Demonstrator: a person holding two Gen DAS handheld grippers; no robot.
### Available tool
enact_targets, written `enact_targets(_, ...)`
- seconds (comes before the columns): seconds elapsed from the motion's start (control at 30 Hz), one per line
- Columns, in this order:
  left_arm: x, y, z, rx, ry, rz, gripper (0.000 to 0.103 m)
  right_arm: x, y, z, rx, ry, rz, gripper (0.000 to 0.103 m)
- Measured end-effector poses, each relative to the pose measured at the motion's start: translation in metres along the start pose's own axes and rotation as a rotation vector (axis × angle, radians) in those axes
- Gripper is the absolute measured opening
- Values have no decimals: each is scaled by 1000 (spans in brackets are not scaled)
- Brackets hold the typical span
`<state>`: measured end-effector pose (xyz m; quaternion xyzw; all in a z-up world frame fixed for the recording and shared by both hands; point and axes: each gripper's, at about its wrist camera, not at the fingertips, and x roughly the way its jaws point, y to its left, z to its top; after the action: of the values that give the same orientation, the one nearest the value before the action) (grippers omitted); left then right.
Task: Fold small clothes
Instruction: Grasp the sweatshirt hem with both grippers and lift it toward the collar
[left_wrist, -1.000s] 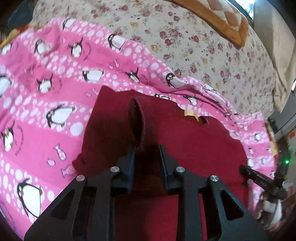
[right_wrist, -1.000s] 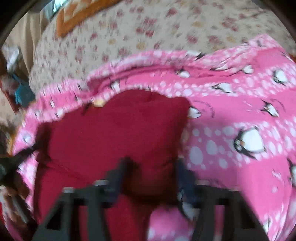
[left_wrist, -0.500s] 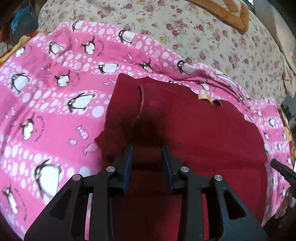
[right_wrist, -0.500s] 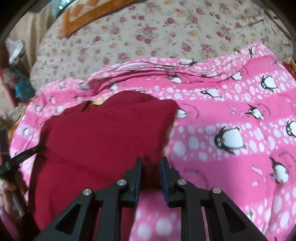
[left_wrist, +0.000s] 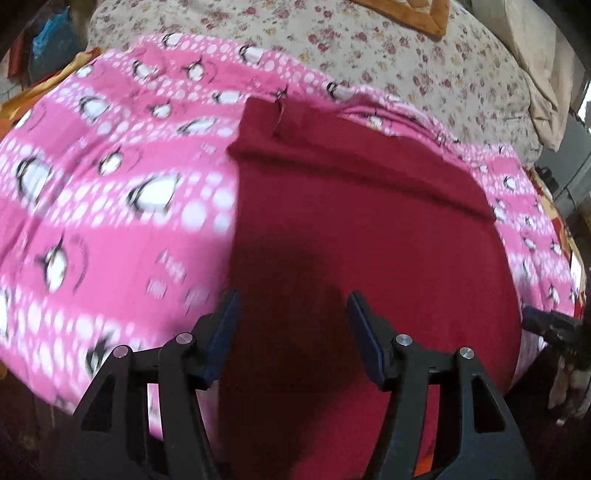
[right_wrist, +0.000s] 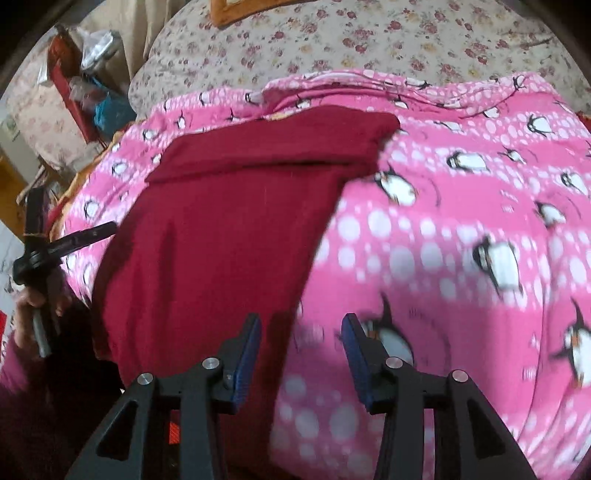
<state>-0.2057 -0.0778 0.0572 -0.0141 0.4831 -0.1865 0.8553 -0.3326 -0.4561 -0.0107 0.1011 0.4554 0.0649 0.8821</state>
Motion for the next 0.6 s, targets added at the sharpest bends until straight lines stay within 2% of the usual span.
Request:
enact_targets(0.1, -9, 10, -17, -29, 13, 2, 60, 9, -1, -9, -2, 20, -18, 45)
enact_targets(0.2, -20, 17, -29, -40, 18, -1, 60, 7, 0, -11, 6, 19, -1, 46)
enact_targets(0.37, -27, 23, -49, -19, 37, 3, 60, 4, 13, -21, -23, 70, 94, 46)
enact_targets(0.5, -19, 30, -64, -41, 94, -14, 60, 7, 21, -36, -37, 123, 153, 47)
enact_targets(0.6, -19, 30, -71, -30, 107, -17, 60, 11, 27, -46, -32, 163, 232, 48)
